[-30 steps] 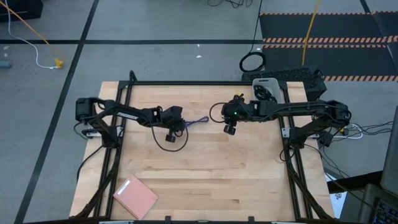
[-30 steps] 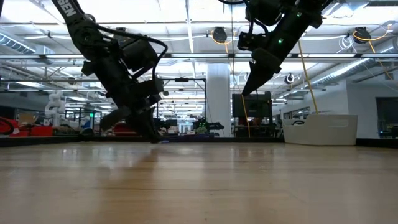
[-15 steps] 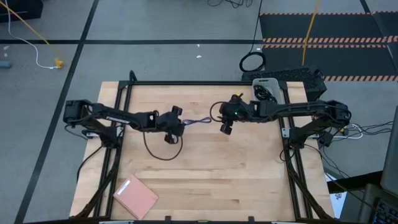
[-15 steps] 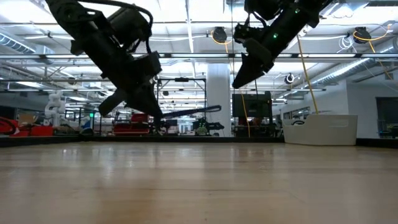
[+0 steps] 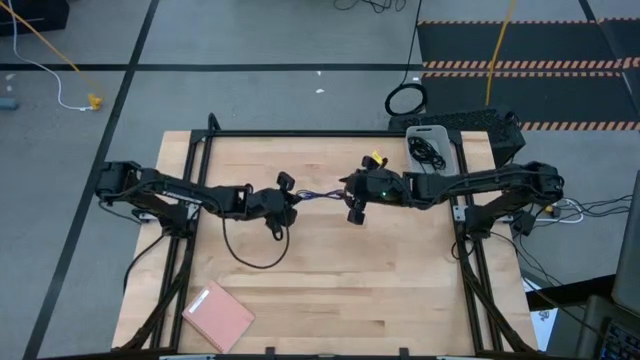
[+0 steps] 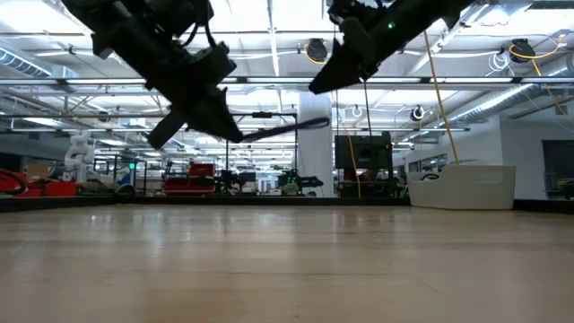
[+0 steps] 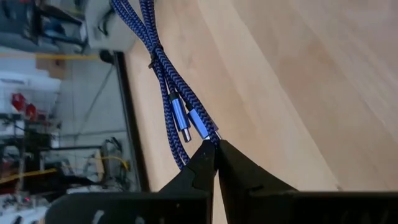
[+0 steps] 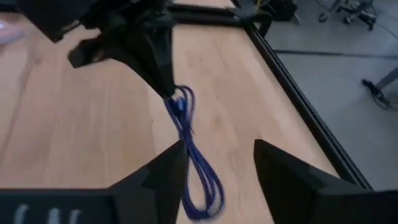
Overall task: Pick and place USB-C Cables
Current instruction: Put the blue charger cable into the white bin
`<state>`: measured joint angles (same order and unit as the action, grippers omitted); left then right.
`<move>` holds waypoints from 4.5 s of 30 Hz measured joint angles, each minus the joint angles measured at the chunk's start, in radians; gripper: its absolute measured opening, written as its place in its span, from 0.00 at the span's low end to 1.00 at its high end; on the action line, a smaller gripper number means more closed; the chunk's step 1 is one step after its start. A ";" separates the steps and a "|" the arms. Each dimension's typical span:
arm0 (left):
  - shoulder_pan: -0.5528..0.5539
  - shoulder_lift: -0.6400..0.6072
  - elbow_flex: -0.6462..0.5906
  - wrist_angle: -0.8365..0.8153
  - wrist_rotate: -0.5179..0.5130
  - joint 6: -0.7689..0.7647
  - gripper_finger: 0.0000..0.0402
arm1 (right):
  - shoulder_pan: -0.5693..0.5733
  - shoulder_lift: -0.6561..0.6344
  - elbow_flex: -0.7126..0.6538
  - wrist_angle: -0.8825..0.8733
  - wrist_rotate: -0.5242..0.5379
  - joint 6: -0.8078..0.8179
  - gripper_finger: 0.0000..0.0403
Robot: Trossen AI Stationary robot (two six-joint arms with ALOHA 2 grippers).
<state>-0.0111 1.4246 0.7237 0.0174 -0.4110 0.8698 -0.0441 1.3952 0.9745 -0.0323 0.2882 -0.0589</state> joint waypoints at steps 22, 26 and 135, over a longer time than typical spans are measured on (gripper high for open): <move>-0.069 0.000 0.086 -0.048 -0.050 0.019 0.02 | 0.059 0.000 0.000 -0.070 -0.003 -0.089 0.63; -0.069 0.000 0.086 -0.048 -0.050 0.014 0.02 | 0.060 0.000 0.000 -0.078 -0.004 -0.102 0.58; -0.186 -0.319 0.086 -0.148 -0.217 -0.514 0.36 | 0.059 -0.004 0.048 -0.084 -0.025 -0.112 0.19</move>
<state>-0.1967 1.1056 0.8098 -0.1309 -0.6280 0.3558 0.0151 1.3911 1.0228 -0.1163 0.2632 -0.1713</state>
